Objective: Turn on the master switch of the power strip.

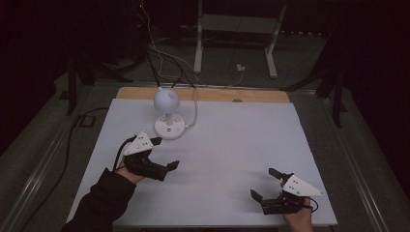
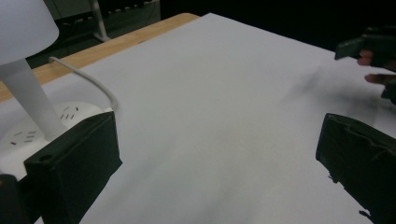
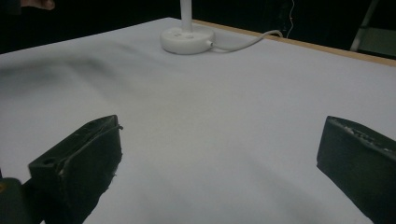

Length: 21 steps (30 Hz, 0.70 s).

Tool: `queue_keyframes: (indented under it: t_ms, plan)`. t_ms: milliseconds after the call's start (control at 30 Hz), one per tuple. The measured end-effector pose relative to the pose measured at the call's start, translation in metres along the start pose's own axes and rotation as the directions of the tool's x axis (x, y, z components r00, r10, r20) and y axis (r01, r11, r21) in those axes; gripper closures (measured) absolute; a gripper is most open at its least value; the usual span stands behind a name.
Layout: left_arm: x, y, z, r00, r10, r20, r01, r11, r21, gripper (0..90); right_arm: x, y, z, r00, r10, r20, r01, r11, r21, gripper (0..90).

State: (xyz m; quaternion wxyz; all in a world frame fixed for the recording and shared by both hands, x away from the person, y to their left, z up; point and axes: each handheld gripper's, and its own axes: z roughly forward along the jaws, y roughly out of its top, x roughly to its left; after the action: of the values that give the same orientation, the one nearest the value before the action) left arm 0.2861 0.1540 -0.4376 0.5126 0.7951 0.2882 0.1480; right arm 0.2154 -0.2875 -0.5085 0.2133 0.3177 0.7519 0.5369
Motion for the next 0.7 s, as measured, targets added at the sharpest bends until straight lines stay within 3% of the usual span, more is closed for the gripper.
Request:
queue_keyframes:
  t_ms: [367,700]
  plan:
    - [0.011,0.009,0.020,0.9972,-0.043,-0.061,0.040,0.9983,-0.042,0.2,0.000,0.001,-0.001,1.0000,-0.002,-0.003,0.002,1.000,-0.008,0.0]
    - [0.023,0.012,0.042,0.9809,-0.098,-0.168,0.091,0.9947,-0.046,0.3,0.001,0.001,-0.002,1.0000,-0.006,-0.003,0.006,1.000,-0.011,0.0]
